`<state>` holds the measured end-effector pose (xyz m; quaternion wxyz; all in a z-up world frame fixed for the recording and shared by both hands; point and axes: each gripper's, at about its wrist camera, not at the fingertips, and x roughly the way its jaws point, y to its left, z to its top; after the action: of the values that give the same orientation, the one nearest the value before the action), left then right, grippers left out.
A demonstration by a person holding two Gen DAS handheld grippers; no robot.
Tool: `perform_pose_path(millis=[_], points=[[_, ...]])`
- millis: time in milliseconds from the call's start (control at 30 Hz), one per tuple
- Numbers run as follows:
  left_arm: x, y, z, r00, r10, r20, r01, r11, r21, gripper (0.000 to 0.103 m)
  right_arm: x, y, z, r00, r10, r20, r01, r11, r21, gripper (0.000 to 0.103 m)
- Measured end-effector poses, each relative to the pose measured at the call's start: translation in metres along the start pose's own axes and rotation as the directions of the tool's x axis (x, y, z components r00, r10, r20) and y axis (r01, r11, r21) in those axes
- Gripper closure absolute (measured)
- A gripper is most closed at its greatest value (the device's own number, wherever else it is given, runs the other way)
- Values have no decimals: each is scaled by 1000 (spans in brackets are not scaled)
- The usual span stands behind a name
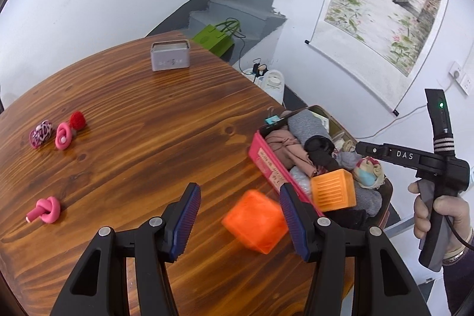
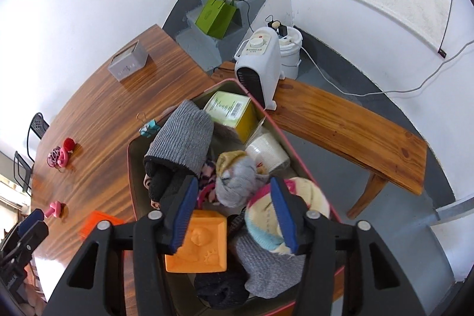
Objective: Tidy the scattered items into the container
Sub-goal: 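Carry the orange block and grey sock over the pink-rimmed box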
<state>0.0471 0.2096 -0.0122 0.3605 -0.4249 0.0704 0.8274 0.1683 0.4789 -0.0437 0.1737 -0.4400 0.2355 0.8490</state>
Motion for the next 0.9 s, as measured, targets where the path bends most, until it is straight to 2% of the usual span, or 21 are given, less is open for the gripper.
perform_pose_path(millis=[300, 500, 600, 700, 767, 833, 900], points=[[15, -13, -15, 998, -6, -55, 7, 1000, 7, 45, -15, -12, 1, 999, 9, 30, -10, 1000, 5, 45], [30, -38, -42, 987, -65, -144, 73, 996, 52, 44, -17, -14, 2, 999, 15, 33, -15, 1000, 1, 45], [40, -49, -55, 976, -96, -194, 104, 994, 33, 36, -19, -14, 1, 999, 16, 35, -16, 1000, -4, 45], [47, -61, -63, 964, -126, -236, 134, 991, 19, 36, -20, -17, 0, 999, 15, 35, -14, 1000, -4, 45], [50, -69, -66, 961, -120, -249, 133, 990, 35, 35, -20, -18, -1, 999, 11, 31, -11, 1000, -4, 45], [51, -75, -69, 961, -116, -251, 131, 990, 43, 25, -20, -20, -3, 1000, 9, 28, -9, 1000, -2, 45], [52, -80, -71, 961, -114, -254, 131, 990, 49, 23, -21, -22, -4, 1000, 6, 26, -6, 1000, -2, 45]])
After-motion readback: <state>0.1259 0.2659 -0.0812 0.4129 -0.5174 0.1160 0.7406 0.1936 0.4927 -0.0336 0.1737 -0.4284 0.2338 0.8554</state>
